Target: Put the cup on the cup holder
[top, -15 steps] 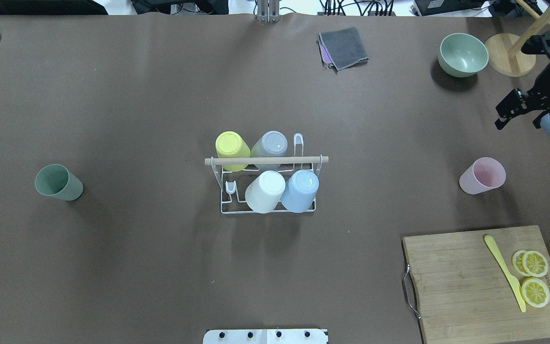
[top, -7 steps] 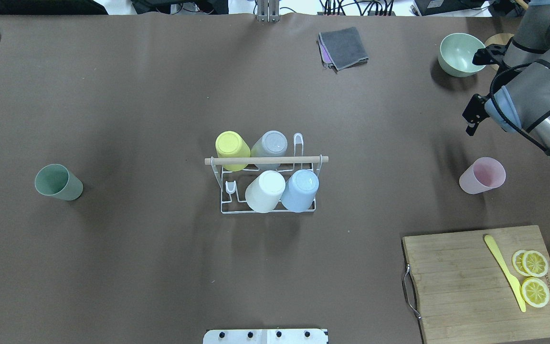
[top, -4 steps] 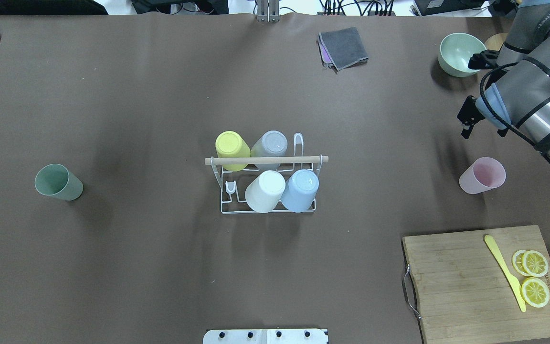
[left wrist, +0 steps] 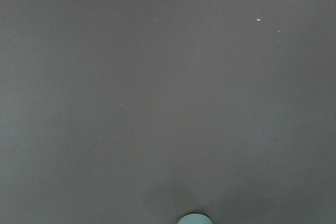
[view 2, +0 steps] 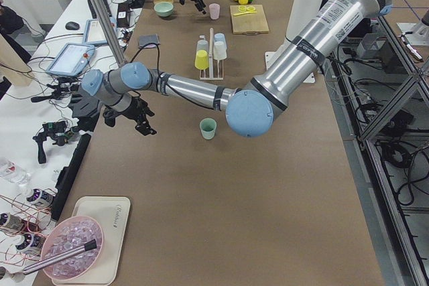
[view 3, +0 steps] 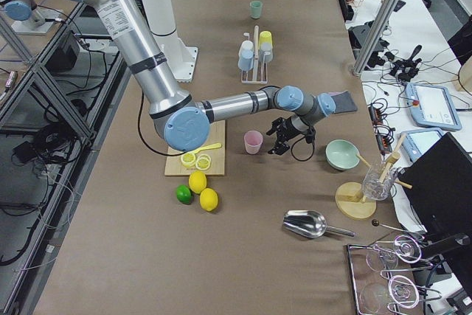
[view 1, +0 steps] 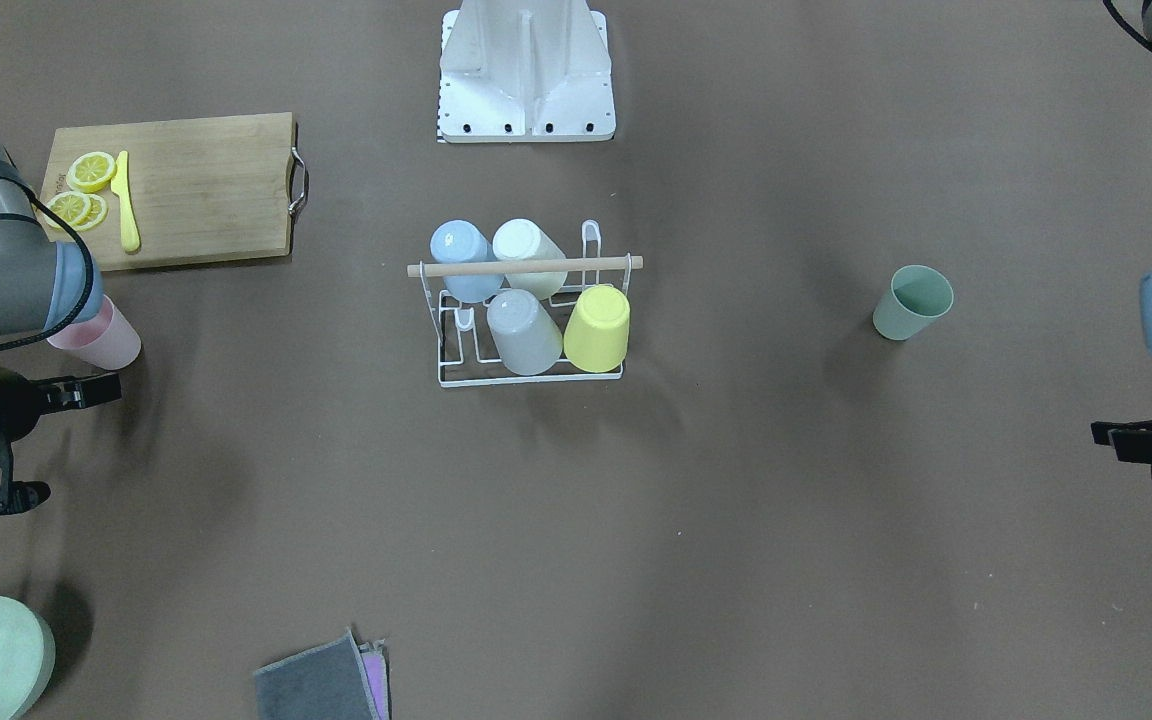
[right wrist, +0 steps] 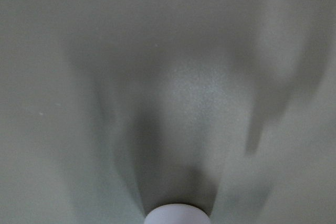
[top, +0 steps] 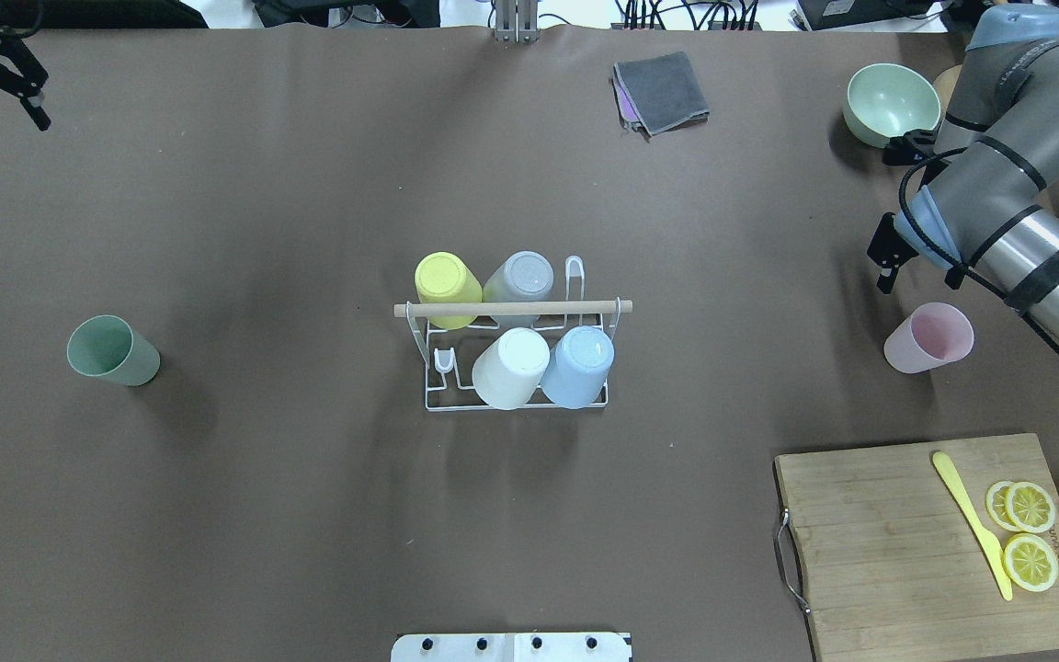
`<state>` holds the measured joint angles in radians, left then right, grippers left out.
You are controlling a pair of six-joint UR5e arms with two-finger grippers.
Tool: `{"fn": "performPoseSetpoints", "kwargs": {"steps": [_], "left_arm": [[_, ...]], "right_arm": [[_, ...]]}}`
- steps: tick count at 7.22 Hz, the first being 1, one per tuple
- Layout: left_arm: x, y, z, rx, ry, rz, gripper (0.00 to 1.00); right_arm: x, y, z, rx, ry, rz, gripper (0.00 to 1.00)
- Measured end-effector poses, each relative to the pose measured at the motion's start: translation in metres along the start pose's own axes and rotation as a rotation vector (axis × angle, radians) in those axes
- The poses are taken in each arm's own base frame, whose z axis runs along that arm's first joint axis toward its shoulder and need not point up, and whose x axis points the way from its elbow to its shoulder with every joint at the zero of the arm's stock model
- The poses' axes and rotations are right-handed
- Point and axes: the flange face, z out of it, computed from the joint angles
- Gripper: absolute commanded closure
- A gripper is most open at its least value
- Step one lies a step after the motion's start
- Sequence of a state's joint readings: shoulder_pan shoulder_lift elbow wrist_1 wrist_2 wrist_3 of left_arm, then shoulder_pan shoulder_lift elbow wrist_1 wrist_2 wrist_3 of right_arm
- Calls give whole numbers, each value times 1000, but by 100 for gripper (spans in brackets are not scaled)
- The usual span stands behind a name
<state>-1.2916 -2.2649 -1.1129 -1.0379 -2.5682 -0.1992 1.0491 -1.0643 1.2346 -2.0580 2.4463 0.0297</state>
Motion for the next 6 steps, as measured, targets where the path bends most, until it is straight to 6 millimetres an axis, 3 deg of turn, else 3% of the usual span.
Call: {"fn": "performPoseSetpoints", "kwargs": {"steps": [2,3,6], "left_arm": [[30,7,47,-58,-4,22,3],[37,10,75,-90,-16,22,3],[30,21,146,-168,-60,20,3]], "right_arm": [[0,0,9,-35,2,-15,3],[-1,0,9,-47,2,-13,3],[-2,2,9,-82,1,-12,3]]}}
